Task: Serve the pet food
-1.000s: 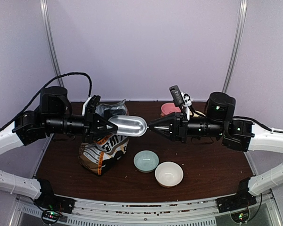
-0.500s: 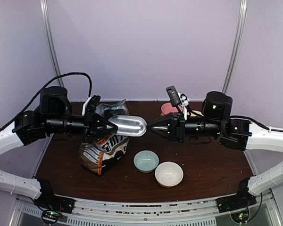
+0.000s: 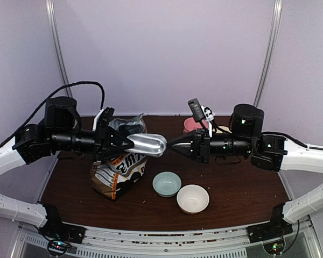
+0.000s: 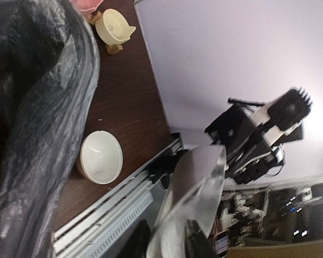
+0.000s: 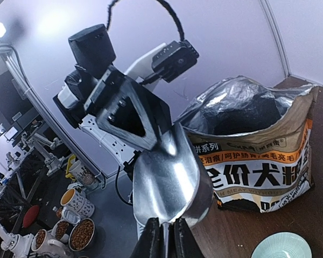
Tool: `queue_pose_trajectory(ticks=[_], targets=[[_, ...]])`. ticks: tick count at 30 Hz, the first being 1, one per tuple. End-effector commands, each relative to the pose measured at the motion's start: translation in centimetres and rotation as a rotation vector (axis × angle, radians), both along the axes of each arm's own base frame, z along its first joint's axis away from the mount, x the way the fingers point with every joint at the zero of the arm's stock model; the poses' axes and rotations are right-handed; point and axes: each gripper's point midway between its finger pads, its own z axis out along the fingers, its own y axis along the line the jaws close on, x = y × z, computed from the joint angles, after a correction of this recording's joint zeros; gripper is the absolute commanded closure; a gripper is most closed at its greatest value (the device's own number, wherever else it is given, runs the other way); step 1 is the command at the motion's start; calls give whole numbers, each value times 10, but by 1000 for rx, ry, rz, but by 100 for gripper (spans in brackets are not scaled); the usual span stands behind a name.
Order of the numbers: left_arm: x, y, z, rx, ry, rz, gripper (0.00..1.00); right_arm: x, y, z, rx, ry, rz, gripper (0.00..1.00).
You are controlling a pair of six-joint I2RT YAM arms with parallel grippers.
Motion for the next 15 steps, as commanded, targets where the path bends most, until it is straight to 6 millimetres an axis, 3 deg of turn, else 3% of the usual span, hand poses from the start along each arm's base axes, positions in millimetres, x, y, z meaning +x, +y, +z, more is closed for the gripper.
queue_pose_trajectory(ticks=[1,3,5,7,11,15], targets=[[13,23,49,52,-213,51,58,13,-16,33,18,7,-128,100],[20,42,66,129,-309,101,47,18,-21,37,-20,12,-167,100],[29,62,71,248,-390,154,42,19,-23,43,-46,9,-183,100],[36,73,64,361,-426,165,41,21,-25,43,-75,2,-196,100],[51,90,31,601,-411,171,33,30,-23,41,-161,-19,-228,100],[64,99,9,722,-406,191,26,36,-14,45,-194,-49,-223,100]])
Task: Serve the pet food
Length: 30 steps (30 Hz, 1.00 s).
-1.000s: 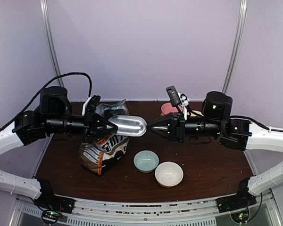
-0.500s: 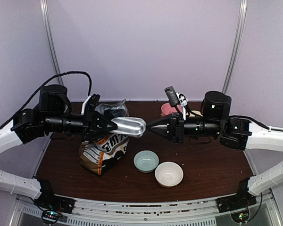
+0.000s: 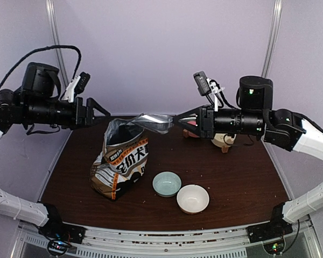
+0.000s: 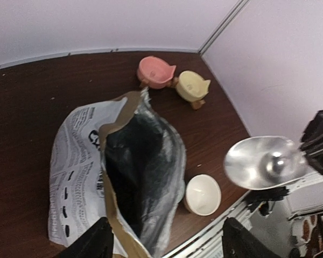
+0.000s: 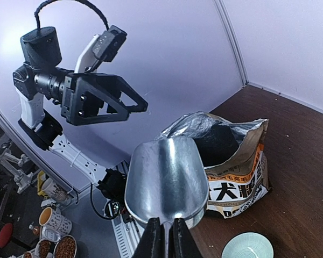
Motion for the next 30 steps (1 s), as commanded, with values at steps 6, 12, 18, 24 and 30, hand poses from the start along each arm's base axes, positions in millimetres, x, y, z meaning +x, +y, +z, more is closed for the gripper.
queue_pose_trajectory(ticks=[6,12,18,24,30], targets=[[24,18,-80,339,57,46,21,17,27,-16,-209,-47,5,100],[30,6,-104,348,75,17,80,31,54,-43,-377,-39,17,100],[24,-31,-109,259,-16,-124,100,51,71,-107,-590,24,1,100],[19,-52,-126,360,-73,-135,100,52,53,-175,-818,112,-10,100],[18,-66,-141,389,-91,-90,100,44,25,-205,-993,153,6,100]])
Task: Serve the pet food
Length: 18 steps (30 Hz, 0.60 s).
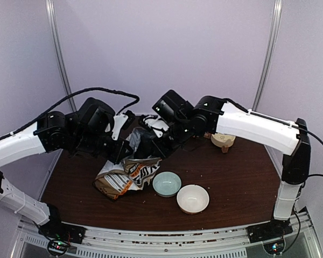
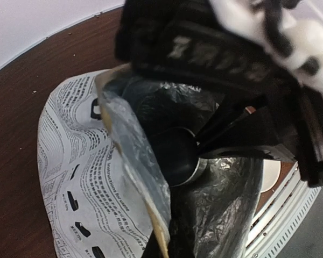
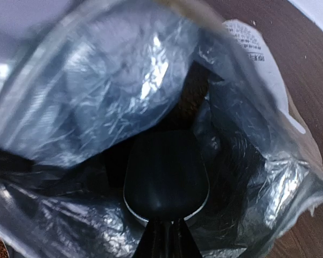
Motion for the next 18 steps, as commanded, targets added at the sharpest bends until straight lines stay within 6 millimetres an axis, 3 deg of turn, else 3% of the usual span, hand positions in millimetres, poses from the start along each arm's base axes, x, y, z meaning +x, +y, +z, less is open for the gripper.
queue_pose_trajectory(ticks=[1,2,3,6,10,12,15,18], targets=[[10,-9,-9,-18,-49,52,100,-12,-45,-40,-235,63,0,100],[10,-16,-4,-76,-52,48,93,-10,-45,-43,-227,74,-3,100],[10,-17,0,-112,-55,55,81,-10,-44,-48,-218,93,1,100],[13,1,12,-152,-88,134,47,-7,-35,-60,-195,123,13,100],[19,44,10,-161,-82,247,31,-3,-25,-75,-212,136,33,100],[27,65,-16,-158,1,300,30,-1,-23,-81,-220,141,39,100],[41,102,-79,-131,116,411,29,2,-17,-87,-212,140,46,100],[54,127,-120,-165,198,504,34,6,-8,-89,-191,135,48,100]])
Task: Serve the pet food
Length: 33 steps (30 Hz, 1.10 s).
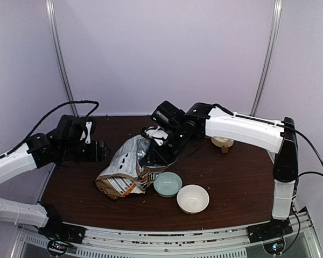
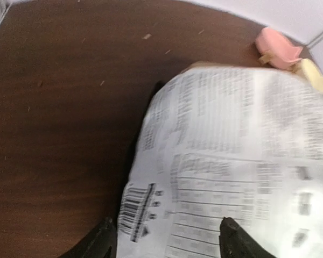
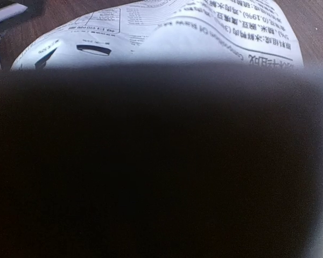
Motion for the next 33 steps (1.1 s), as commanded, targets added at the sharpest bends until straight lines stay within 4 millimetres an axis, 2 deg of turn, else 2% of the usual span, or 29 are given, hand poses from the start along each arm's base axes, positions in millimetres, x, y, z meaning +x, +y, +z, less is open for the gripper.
queue_pose_trajectory(ticks=[1,4,7,12,17,19,22,27,29,33], targets=[[8,25,-74,-63,166,89,37,-6,7,-31,-47,56,33,100],[11,35,-105,-42,218,126,51,-2,17,-39,-26,60,34,100],[9,28,-124,-53,254,93,70,-1,28,-51,-10,80,47,100],[3,20,-137,-85,282,50,80,4,55,-58,77,74,67,100],[-2,14,-142,-109,284,13,82,5,92,-58,182,95,115,100],[-2,12,-143,-109,285,-5,85,4,102,-67,172,108,130,100],[1,9,-141,-110,275,-17,93,5,109,-86,126,118,141,100],[5,3,-133,-124,244,-43,97,3,111,-110,107,138,136,100],[7,-1,-130,-129,236,-56,99,0,117,-110,143,142,138,100],[9,-5,-125,-132,227,-68,100,-1,133,-88,257,113,147,100]])
